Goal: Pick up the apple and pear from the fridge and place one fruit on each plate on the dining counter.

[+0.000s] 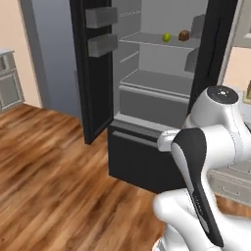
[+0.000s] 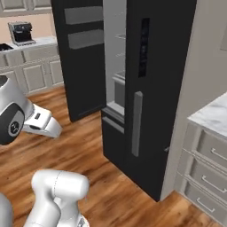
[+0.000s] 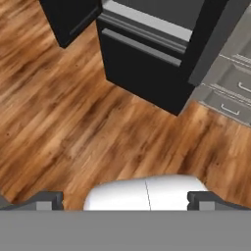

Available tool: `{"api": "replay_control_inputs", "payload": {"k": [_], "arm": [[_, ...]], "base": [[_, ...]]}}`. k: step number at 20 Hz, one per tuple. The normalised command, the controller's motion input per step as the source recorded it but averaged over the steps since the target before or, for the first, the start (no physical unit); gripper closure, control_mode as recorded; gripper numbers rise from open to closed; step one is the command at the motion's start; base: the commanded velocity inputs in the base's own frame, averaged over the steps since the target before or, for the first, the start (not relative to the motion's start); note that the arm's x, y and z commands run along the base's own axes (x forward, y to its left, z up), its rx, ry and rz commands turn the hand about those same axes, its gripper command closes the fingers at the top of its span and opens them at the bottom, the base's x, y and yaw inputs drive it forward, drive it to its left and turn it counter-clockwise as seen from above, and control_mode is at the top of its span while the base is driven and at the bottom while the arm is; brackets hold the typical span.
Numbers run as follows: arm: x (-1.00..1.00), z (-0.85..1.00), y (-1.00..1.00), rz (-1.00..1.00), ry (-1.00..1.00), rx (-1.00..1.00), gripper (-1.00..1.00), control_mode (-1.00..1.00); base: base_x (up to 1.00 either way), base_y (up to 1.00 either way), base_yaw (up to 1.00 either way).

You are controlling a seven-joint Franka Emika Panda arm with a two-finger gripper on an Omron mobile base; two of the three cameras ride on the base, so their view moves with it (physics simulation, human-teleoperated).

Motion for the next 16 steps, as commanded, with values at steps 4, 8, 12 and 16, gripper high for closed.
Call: {"api": "replay_control_inputs", "payload": {"k": [4,8,12,16], "arm": [[0.00,0.00,0.00,0.00,0.00,0.00,-1.00,1.00],[0.00,0.00,0.00,0.00,0.00,0.00,-1.00,1.00],[0.00,0.00,0.00,0.00,0.00,0.00,-1.00,1.00],[0.00,0.00,0.00,0.00,0.00,0.00,-1.00,1.00]], "base": [[1.00,0.42,-0.22],[1.00,0.58,-0.62],[0.94,0.67,-0.73],[0.28,0.33,-0.28]]}}
